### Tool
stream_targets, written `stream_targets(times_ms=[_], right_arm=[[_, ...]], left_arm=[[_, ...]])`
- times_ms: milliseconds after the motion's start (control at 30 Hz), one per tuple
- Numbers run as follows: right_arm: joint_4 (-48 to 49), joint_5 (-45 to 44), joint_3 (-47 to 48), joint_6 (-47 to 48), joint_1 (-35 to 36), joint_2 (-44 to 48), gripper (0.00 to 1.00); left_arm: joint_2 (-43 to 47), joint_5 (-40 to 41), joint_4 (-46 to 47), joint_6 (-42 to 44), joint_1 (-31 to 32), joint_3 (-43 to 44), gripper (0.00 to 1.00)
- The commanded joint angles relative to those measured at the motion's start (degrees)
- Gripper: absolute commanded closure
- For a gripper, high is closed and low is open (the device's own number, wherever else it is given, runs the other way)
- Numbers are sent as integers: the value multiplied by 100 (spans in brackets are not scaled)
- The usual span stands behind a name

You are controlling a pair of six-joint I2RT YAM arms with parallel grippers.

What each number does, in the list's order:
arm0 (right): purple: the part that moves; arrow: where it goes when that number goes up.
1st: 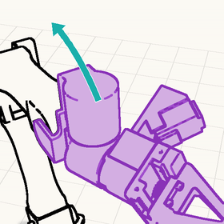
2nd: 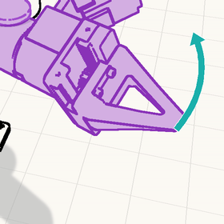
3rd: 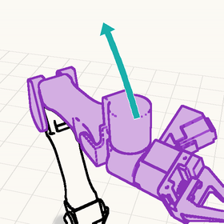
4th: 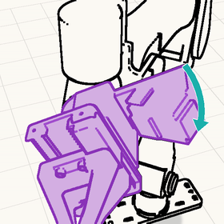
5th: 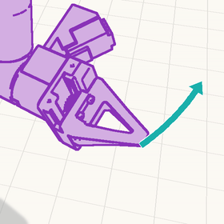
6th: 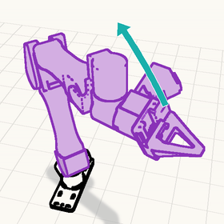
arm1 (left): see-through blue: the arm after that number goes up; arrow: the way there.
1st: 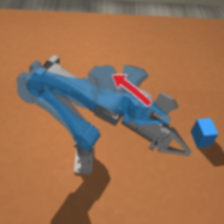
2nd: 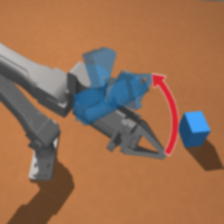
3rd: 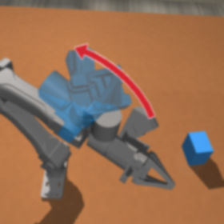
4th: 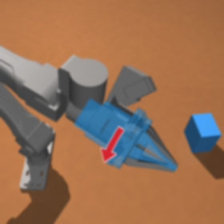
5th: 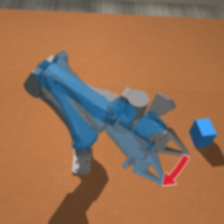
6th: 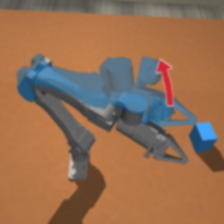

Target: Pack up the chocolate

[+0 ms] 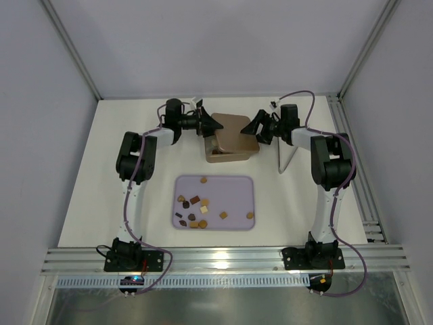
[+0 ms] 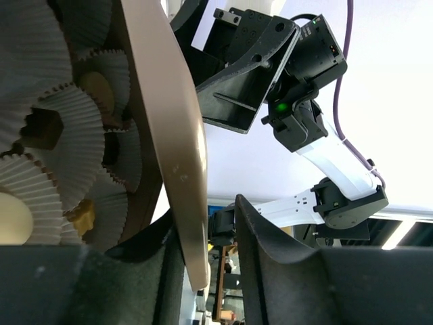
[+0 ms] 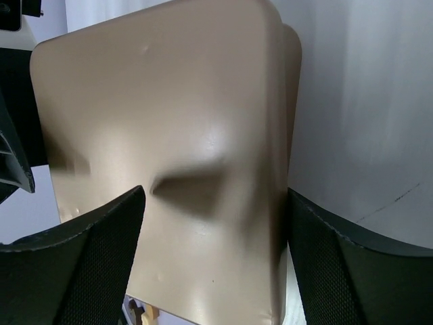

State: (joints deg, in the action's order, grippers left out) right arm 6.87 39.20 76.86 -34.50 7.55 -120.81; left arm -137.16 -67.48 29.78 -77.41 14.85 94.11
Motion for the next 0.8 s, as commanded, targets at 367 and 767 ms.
stream_targets(times_ms=[367,767], right_arm=[[411,-61,-180,-118,36,313,20],[166,-351,-101,-75,80,506,21]], left_arm=[[471,253,-1183,884,-307,-129,60],[796,508,-2397,1772,-474,-76,59]])
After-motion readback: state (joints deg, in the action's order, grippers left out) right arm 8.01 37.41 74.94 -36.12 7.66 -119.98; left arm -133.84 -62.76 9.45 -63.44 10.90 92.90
